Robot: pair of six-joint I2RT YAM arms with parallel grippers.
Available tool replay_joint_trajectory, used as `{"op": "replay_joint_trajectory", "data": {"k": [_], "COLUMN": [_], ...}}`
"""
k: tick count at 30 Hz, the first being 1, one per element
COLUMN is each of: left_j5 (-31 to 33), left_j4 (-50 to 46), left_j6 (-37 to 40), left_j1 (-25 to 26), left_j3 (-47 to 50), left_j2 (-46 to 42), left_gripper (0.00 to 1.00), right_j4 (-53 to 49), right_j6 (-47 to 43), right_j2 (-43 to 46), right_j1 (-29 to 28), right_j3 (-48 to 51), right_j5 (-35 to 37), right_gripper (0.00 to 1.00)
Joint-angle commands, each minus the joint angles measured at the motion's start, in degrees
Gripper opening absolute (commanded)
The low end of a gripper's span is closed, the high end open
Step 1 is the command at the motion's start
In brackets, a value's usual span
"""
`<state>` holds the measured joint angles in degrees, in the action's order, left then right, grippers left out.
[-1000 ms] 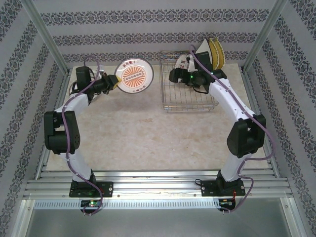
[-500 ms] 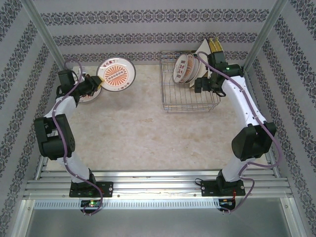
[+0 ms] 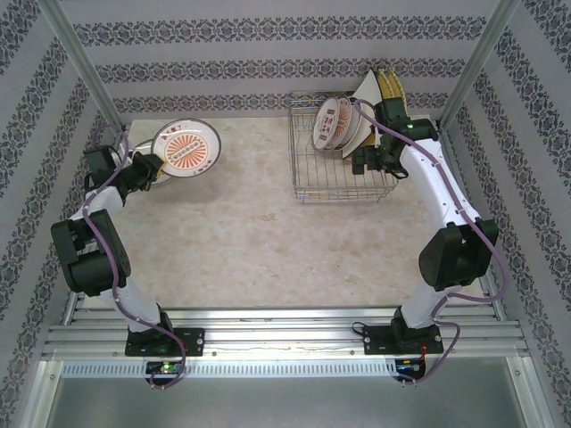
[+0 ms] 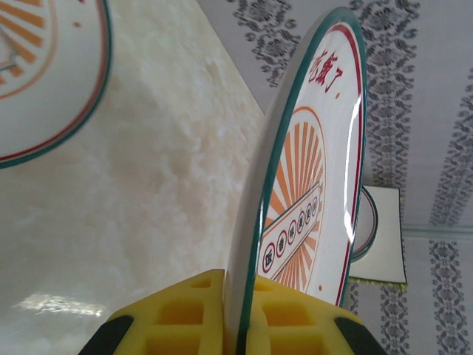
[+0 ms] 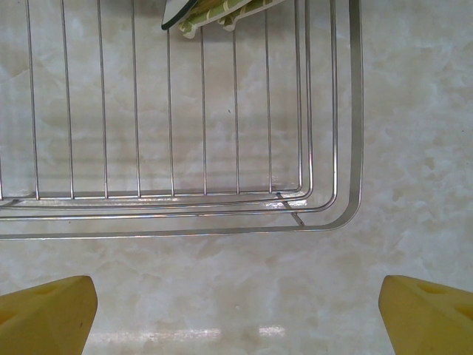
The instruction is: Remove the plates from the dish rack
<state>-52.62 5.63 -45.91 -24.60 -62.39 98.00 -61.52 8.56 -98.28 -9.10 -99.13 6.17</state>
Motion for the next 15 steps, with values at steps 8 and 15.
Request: {"op": "replay_joint_trajectory", "data": {"k": [8, 15], "left_j5": [0.3, 1.7], "left_j4": [8.0, 7.6], "left_j6": [-1.9, -0.5], "left_j1": [-4.3, -6.4], "left_j3": [1.4, 1.1], "left_j2": [-0.3, 2.0], "left_gripper": [0.00, 0.00], "right_j4": [-2.2, -3.0], "right_j6": [-0.8, -1.0], "right_j2": [-1.5, -3.4], "right_j1": [0.5, 0.5], "right_j3": [-1.7, -3.3], "right_j5": [0.1, 0.2], "right_gripper": [0.98, 0.98]}}
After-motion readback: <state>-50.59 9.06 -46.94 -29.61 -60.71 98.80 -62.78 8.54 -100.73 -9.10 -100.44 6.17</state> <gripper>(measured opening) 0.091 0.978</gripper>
